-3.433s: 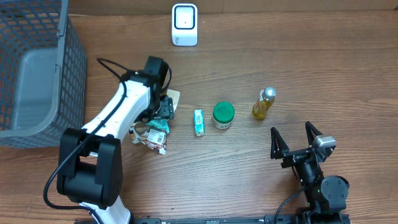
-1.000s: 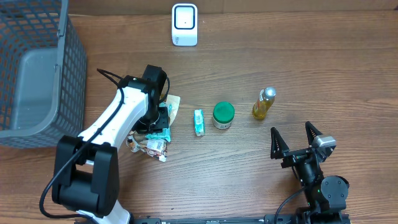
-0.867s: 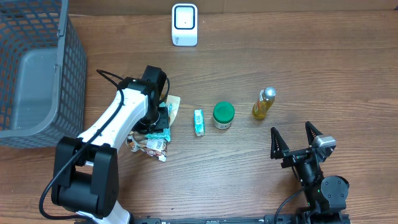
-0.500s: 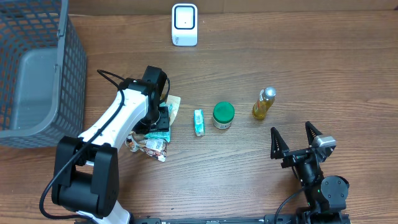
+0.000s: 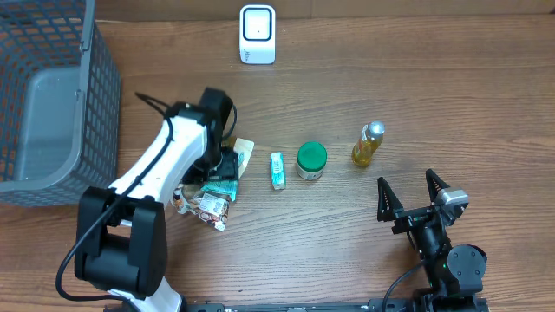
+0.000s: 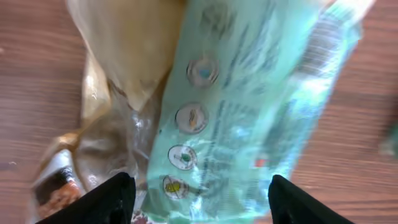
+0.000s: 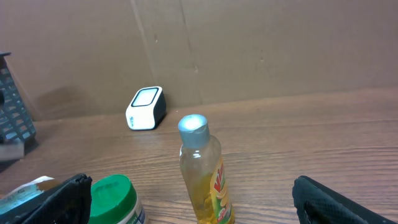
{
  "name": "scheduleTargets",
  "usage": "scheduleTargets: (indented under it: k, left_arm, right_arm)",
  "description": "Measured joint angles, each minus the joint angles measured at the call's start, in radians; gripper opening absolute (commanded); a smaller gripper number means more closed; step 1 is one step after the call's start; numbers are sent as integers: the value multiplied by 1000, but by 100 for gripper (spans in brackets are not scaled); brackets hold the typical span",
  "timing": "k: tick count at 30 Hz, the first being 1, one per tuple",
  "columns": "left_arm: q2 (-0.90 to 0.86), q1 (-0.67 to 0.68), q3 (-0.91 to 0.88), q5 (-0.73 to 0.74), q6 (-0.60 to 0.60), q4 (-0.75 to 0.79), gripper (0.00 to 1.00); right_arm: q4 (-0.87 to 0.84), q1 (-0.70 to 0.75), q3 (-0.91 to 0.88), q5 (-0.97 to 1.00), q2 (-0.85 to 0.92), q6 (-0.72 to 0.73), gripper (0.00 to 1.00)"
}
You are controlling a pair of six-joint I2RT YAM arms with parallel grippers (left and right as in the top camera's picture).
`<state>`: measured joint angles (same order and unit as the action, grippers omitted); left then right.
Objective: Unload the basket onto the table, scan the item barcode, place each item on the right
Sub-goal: 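Release the wipes packet and raise the left gripper toward the basket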
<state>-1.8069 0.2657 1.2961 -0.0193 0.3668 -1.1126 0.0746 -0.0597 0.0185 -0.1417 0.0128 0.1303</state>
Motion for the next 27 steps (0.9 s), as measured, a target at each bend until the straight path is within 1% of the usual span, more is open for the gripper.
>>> scheduleTargets:
  k: [5,8,9,10,11,14,19,27]
  left_arm:
    - [-4,-21,229,-1,-3,-85,77]
    - [-3,-45,327,-7,-5,-108,82]
    - [-3,-53,349,-12,-7,-113,84]
    - [-3,-66,367,-20,-7,-114,94]
    - [-3,-86,381,-35,-9,-111,100]
    - [-4,-153,384,-68,-11,-111,100]
    - [-4,-227,384,-96,-11,-112,100]
    - [-4,-240,384,-103,-11,-111,100]
  right_arm:
    - [1,0,0,0,0,1,100]
    - [1,0,0,0,0,0,100]
    - [0,0,0,0,0,0,100]
    - [0,0,0,1,0,0,100]
    - [0,0,0,1,0,0,100]
    - [0,0,0,0,0,0,100]
    - [0,0,0,0,0,0,100]
    - [0,0,0,0,0,1,100]
